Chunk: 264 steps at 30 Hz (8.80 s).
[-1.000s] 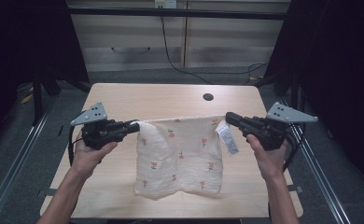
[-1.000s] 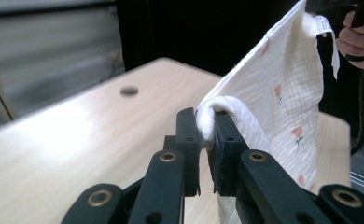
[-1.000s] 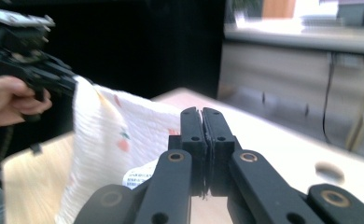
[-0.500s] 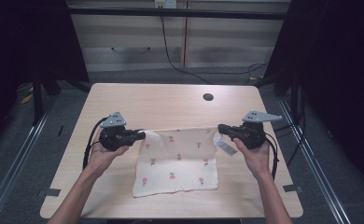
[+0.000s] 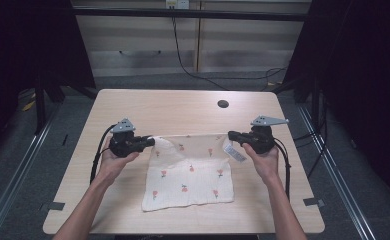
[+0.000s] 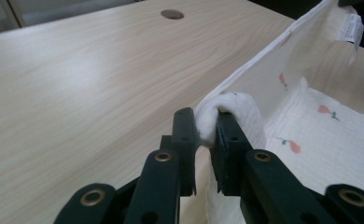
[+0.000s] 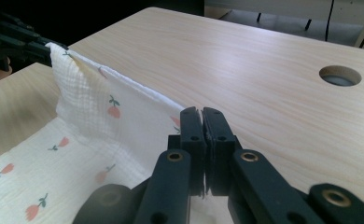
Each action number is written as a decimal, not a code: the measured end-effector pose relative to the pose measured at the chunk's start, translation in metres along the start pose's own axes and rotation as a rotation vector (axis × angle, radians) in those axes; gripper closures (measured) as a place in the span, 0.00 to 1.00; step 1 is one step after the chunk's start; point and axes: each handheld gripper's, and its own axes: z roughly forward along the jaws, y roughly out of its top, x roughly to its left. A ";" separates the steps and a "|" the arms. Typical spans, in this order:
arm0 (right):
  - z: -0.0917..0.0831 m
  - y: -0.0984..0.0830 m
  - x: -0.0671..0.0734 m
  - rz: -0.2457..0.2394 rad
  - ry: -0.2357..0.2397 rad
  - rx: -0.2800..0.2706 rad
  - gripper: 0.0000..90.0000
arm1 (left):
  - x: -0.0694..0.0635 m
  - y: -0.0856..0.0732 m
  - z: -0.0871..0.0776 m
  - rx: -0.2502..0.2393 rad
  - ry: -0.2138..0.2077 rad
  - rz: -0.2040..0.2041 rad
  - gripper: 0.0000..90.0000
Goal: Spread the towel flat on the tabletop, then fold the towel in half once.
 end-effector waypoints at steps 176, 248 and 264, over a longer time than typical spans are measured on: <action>0.067 -0.034 -0.036 0.051 -0.022 0.246 0.97 | -0.012 -0.063 -0.014 0.166 0.020 -0.080 0.49; 0.028 -0.028 -0.014 0.039 0.023 0.058 0.97 | 0.006 -0.001 0.024 0.048 0.008 0.011 0.96; 0.009 0.010 -0.012 0.007 0.007 -0.037 0.97 | -0.008 0.029 0.000 -0.065 0.021 0.020 0.96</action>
